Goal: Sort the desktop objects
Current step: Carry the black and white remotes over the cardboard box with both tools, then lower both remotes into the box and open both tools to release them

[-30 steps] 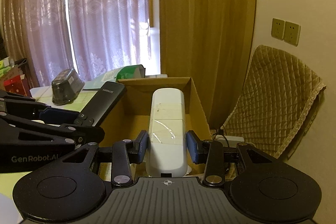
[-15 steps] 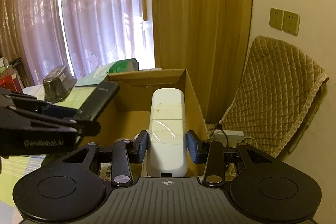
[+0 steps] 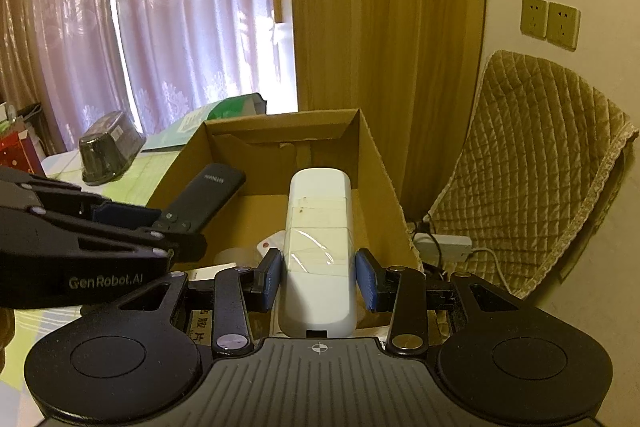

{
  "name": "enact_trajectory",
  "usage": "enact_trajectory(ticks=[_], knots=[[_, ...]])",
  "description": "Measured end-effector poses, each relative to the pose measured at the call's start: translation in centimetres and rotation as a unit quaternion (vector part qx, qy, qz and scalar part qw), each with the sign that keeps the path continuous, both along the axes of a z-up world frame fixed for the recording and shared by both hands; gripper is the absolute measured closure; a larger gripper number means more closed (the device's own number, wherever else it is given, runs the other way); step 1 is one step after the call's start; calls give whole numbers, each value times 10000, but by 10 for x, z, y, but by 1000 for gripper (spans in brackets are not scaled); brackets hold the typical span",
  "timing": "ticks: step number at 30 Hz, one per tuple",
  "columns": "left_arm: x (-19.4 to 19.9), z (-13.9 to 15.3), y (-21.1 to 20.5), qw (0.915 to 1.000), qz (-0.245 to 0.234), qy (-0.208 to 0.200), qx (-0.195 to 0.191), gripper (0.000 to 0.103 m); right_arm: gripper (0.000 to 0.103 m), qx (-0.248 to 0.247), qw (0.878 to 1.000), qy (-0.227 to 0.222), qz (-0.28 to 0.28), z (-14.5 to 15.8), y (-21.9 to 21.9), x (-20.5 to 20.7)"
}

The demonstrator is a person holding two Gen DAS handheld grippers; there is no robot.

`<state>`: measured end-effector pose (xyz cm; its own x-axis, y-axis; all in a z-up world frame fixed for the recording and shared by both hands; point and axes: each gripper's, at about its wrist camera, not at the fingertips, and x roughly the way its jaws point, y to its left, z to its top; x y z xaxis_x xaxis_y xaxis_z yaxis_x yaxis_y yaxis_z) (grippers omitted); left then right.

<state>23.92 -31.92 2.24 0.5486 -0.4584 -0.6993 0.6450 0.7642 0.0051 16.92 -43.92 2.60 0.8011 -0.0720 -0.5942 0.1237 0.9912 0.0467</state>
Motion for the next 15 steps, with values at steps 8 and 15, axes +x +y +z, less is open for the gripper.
enact_trajectory(ticks=[8, 15], knots=[[2, -2, -2, 9999, 25, 86, -61, 69, 64, 26, 10000, 37, 2, -4, 0, 1], [1, -1, -2, 10000, -14, -55, 14, 68, 64, 23, 10000, 51, 1, -4, 1, 2]])
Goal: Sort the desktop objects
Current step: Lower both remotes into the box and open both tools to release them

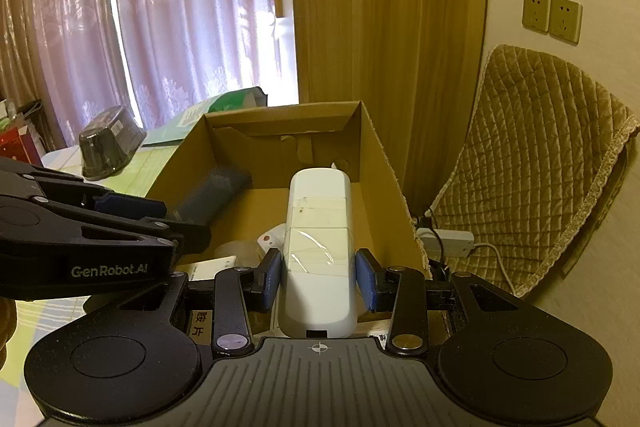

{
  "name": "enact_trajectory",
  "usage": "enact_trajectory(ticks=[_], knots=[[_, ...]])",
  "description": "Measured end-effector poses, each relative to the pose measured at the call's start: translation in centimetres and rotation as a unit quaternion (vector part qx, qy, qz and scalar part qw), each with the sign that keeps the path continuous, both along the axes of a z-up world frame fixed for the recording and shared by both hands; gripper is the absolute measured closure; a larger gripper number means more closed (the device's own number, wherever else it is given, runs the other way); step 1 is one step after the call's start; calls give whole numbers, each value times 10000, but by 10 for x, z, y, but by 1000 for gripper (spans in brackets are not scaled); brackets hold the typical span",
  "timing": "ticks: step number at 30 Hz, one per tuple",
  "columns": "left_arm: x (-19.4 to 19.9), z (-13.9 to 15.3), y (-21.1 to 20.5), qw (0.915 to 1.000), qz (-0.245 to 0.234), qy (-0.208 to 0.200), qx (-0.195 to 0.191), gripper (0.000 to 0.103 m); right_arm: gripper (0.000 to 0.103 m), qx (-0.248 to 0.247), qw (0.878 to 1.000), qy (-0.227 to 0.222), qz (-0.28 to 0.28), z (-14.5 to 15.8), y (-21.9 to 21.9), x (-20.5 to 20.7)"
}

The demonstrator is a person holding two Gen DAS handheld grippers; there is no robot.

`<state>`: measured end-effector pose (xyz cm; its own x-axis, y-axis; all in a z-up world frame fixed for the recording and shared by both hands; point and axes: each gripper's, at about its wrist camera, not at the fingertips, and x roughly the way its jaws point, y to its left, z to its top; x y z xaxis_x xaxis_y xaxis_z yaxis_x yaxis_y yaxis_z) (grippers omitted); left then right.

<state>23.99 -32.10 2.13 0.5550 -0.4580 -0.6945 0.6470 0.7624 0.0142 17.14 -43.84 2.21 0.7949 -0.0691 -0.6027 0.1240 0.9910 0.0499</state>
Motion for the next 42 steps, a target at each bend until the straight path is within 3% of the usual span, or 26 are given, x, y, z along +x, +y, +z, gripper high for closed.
enact_trajectory(ticks=[42], knots=[[-8, 4, 43, 9995, 291, -31, -124, 68, 64, -64, 9994, 182, 282, -9, 16, 21]])
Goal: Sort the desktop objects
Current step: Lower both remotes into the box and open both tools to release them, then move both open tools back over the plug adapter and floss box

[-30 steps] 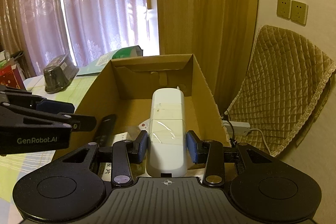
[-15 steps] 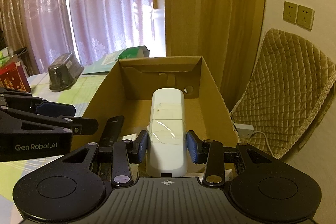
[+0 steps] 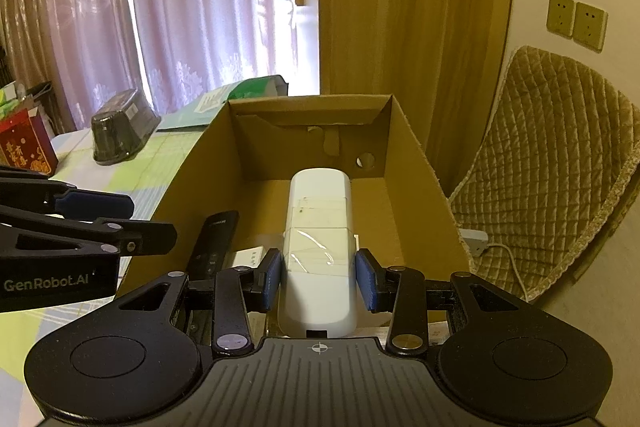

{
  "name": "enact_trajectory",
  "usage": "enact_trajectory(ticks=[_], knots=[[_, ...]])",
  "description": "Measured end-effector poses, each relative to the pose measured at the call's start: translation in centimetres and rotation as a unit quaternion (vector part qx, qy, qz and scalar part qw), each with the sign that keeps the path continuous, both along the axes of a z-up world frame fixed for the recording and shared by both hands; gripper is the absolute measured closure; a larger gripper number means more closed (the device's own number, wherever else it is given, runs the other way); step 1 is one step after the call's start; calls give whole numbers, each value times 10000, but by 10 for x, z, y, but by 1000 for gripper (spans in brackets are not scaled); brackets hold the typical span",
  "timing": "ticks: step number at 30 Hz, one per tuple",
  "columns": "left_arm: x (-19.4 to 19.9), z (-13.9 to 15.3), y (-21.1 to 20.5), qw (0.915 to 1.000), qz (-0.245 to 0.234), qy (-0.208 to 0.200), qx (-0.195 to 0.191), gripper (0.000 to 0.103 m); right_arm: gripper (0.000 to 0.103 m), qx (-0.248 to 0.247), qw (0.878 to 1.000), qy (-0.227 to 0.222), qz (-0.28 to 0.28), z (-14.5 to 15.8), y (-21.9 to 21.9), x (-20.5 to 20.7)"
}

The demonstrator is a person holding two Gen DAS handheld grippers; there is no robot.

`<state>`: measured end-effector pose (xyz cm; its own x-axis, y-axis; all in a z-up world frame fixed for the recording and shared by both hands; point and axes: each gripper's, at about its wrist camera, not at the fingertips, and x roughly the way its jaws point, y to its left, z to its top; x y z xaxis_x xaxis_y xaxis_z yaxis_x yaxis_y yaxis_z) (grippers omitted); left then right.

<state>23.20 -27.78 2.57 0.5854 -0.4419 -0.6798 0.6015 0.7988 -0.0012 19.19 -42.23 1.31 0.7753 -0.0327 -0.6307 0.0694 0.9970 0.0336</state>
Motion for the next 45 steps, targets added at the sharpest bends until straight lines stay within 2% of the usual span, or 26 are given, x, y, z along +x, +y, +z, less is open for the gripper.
enact_trajectory(ticks=[9, 23, 27, 30, 38, 45], knots=[[1, 2, 6, 10000, 71, -8, -27, 68, 64, 56, 9997, 93, 215, -5, 5, 12], [-9, 7, 27, 9997, 227, 14, -85, 68, 64, 183, 9998, 49, -102, 7, -1, -16], [-17, 10, 37, 9995, 308, 29, -86, 64, 63, 279, 9996, 43, -61, 13, 4, -25], [-25, 13, 46, 9993, 371, 26, -77, 62, 19, 287, 9994, -88, -149, 19, 10, -34], [-51, 19, 75, 9984, 561, 8, -43, 56, 19, 228, 9995, -206, -23, 33, 29, -56], [-72, 26, 107, 9970, 770, -19, -42, 39, 19, 244, 9992, -264, 173, 46, 52, -76]])
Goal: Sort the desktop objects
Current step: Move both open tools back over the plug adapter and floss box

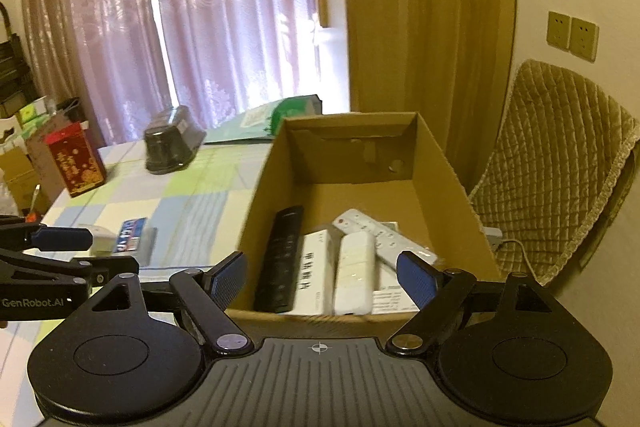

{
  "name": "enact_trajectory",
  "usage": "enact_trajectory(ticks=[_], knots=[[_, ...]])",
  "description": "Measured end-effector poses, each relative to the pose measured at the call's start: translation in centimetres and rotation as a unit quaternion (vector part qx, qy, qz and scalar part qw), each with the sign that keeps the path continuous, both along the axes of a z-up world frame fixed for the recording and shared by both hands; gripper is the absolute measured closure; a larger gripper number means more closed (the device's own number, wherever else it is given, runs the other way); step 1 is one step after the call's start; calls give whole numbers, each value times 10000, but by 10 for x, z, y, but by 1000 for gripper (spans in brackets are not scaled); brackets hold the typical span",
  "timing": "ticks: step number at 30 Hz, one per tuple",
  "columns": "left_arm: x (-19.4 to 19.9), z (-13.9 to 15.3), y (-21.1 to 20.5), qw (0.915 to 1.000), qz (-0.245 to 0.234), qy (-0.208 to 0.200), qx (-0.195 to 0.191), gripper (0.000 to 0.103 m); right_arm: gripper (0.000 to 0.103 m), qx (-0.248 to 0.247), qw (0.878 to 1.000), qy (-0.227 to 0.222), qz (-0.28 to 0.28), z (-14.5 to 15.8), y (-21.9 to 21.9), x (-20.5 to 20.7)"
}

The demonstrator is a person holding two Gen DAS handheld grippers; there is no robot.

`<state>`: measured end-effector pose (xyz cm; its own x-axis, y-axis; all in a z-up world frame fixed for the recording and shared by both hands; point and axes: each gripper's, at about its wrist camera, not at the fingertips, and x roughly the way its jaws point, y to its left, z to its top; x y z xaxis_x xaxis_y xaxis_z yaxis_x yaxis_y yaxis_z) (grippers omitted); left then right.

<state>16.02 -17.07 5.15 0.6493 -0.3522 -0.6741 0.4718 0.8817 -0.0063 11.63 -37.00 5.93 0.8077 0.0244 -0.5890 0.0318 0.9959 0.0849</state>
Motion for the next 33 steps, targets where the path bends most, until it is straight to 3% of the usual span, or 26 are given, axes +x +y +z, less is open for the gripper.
enact_trajectory(ticks=[4, 10, 21, 33], knots=[[-14, 4, 21, 9998, 160, -115, 33, 19, 19, 10, 9999, -42, 145, 6, 17, -13], [-31, 3, 61, 9984, 535, -140, 129, 5, 19, 70, 9992, -44, 384, 9, 43, -25], [-45, -6, 126, 9920, 1234, 99, 259, 2, 19, 87, 9968, 154, 774, 2, 85, -36], [-55, -11, 157, 9877, 1528, 235, 249, 1, 19, 57, 9929, 350, 1136, -9, 120, -41]])
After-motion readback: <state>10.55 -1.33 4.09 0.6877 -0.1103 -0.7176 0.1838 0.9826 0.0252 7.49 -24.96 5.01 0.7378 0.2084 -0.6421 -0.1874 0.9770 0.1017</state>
